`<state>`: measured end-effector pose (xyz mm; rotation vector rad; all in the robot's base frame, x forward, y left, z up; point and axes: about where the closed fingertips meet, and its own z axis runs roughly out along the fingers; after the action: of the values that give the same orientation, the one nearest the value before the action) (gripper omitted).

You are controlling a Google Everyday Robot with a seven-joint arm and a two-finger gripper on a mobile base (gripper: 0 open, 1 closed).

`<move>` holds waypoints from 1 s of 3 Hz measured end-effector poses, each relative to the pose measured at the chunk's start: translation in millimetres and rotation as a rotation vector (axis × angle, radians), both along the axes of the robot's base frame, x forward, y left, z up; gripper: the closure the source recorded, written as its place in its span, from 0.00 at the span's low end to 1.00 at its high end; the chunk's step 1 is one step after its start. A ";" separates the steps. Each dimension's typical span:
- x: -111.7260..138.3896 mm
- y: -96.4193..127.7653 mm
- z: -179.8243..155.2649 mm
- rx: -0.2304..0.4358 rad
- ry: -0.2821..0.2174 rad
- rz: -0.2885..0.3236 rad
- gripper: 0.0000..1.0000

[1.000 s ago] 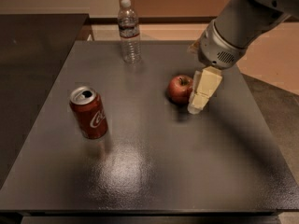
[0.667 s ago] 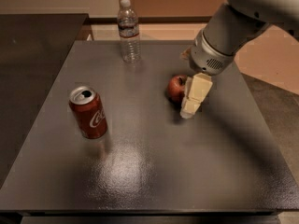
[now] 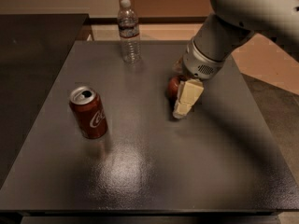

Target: Move apple near coke can

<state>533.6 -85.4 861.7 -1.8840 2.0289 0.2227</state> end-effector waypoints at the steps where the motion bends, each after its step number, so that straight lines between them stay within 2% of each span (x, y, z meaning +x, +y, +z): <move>1: 2.1 -0.1 -1.0 -0.004 -0.006 0.004 0.42; 2: 1.6 1.1 4.3 0.000 -0.018 0.013 0.65; 3: -4.9 17.7 23.2 0.033 -0.033 0.046 0.87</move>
Offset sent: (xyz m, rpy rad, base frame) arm 0.0024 0.0010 0.0098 0.0053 -0.0307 0.0208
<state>528.6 -67.7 884.9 -1.9032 1.9502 0.2332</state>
